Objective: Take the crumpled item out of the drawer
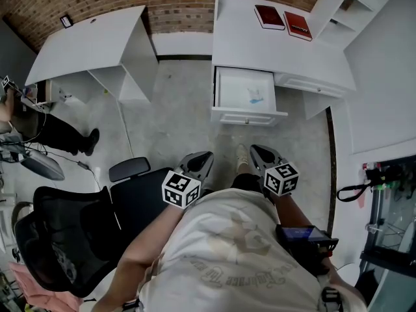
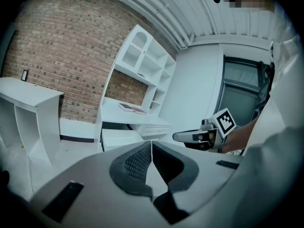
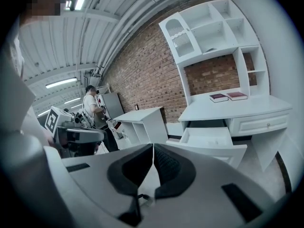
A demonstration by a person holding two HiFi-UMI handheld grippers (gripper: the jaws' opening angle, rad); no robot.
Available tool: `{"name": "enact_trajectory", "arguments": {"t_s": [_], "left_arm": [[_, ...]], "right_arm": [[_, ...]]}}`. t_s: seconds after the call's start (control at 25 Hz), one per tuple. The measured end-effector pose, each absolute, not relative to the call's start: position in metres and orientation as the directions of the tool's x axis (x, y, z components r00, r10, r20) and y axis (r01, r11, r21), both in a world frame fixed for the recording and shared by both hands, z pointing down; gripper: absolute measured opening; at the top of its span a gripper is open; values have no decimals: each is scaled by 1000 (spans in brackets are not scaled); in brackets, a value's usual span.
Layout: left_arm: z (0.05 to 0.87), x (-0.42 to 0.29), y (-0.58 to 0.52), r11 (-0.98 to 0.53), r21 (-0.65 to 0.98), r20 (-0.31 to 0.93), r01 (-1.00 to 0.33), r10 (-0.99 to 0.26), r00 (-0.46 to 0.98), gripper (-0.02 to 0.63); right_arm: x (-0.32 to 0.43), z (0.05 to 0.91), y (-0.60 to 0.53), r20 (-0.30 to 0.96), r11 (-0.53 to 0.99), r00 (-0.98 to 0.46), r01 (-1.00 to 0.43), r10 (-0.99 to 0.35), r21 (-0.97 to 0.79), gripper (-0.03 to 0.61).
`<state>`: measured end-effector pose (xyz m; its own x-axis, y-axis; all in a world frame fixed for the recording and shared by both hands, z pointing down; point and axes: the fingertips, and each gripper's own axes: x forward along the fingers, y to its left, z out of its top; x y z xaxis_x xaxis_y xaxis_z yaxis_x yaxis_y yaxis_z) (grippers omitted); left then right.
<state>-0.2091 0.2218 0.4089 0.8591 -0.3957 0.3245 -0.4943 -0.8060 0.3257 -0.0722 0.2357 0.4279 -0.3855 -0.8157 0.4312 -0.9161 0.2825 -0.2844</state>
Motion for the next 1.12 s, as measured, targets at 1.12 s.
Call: {"name": "enact_trajectory", "arguments": {"t_s": [1.12], "left_arm": [[417,-126,95,-760,335,372,-557,-436,820,28]], "right_arm": [[11,450,104,481,336,-447,-892,-755,-302,25]]}}
